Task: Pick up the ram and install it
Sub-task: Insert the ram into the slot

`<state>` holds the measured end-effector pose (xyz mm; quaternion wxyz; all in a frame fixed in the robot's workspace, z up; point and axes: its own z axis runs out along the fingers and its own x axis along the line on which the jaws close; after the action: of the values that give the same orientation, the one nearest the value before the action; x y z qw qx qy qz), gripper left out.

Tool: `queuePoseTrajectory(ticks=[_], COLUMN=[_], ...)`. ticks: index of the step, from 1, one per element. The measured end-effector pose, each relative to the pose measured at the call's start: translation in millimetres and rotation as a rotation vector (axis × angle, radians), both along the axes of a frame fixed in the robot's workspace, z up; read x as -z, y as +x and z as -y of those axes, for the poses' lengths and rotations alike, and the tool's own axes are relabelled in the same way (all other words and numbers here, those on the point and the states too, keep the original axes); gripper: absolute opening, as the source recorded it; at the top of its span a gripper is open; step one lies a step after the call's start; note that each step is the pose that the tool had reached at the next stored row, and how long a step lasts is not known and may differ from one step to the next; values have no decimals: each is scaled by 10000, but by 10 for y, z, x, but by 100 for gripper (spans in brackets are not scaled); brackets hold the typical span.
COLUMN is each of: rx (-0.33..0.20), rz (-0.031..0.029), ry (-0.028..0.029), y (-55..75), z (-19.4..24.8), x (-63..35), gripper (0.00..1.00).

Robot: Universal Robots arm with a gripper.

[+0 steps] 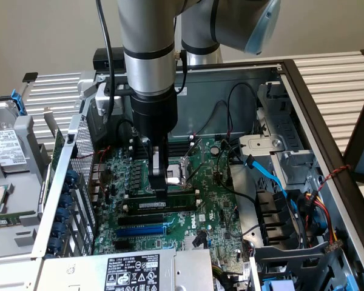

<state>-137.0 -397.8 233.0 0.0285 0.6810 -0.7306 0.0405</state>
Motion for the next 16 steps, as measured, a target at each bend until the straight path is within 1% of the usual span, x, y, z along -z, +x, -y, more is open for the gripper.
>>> queuePoseTrajectory(ticks=[5, 7, 9, 12, 16], rx=[0, 0, 0, 1, 0], rz=[-1, -1, -2, -2, -1], ry=[-2, -1, -2, -8, -46], y=[-1, -1, -1, -1, 1], z=[0, 0, 0, 1, -1], x=[-1, -1, -1, -2, -36], gripper=[26, 24, 11, 11, 11])
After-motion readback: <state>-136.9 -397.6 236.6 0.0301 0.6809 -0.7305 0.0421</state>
